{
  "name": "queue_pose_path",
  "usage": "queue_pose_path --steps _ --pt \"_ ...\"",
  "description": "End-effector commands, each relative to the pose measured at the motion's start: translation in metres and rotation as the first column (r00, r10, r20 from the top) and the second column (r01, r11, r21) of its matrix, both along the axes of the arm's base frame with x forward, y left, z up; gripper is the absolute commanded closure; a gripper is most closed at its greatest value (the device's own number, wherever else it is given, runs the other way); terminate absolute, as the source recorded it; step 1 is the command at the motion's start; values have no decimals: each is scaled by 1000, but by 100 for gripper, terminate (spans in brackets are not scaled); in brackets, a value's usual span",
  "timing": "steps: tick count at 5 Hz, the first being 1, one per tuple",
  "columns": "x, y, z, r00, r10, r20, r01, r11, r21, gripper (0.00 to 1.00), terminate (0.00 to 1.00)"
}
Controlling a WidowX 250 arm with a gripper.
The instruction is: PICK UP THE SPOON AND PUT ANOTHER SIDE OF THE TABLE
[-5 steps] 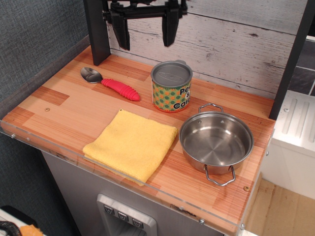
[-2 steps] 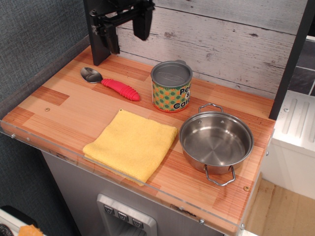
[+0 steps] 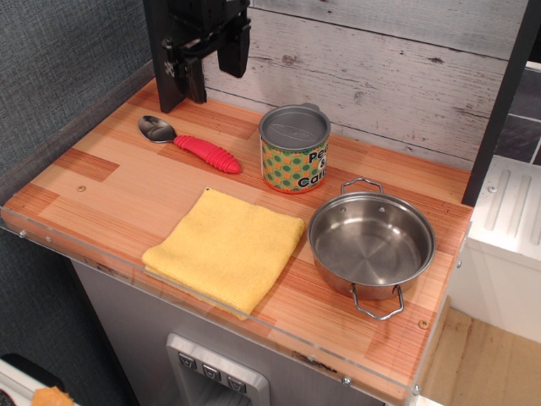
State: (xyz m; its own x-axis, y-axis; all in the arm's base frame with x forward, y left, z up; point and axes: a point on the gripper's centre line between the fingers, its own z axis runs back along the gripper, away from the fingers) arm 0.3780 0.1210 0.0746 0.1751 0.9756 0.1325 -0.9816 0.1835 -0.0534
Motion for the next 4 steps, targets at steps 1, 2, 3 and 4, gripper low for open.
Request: queue_pose_path --steps 1,2,3,4 --pt "-13 14 0 1000 -13 -12 13 1000 8 0 0" --pt "-16 15 -7 999 -24 -24 24 1000 -11 0 0" --pt "-15 15 -19 999 -30 -25 30 999 -12 0 0" --pt "-16 14 -26 1000 -21 -13 21 1000 -4 0 0"
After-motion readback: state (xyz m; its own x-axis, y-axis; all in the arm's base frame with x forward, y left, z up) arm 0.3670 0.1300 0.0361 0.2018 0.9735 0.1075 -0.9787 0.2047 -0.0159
